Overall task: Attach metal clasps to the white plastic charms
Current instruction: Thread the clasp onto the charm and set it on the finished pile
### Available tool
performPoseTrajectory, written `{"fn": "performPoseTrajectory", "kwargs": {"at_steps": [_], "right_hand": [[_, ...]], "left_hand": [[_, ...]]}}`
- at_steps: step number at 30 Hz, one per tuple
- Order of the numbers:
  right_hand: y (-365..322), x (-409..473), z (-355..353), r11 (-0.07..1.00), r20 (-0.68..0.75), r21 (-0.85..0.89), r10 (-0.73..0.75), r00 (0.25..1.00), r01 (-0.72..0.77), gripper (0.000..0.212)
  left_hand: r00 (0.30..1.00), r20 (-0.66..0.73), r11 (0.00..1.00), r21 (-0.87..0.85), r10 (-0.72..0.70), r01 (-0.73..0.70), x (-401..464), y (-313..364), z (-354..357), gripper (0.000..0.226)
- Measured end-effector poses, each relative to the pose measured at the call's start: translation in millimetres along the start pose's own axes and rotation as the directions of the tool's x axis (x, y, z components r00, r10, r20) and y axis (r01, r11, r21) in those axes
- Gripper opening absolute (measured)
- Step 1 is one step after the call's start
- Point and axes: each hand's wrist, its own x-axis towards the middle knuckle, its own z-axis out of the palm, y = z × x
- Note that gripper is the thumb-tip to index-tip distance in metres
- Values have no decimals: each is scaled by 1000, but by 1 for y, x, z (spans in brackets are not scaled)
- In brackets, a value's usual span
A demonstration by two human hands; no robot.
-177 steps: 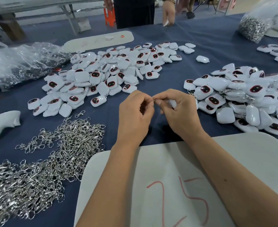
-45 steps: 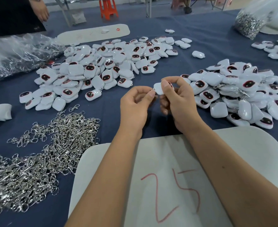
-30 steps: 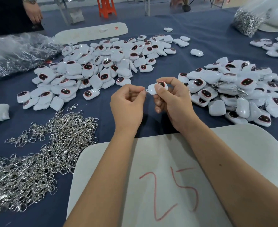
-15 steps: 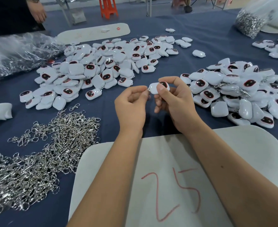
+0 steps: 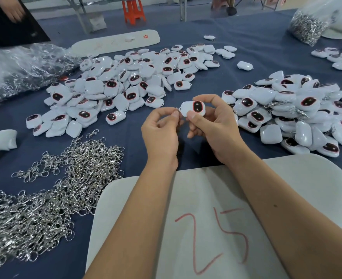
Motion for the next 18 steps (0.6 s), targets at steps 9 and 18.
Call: {"fn": "performPoseTrajectory", "kwargs": {"at_steps": [9,18], "right_hand": [[1,0,-1,999,24,-2,33,999,-33,32],[1,0,-2,999,28,-12,49,998,-49,28]], "left_hand": [[941,-102,933,201,323,-298,5,-3,-4,11],[794,205,521,658,572,-544,5,8,-15,10]]}}
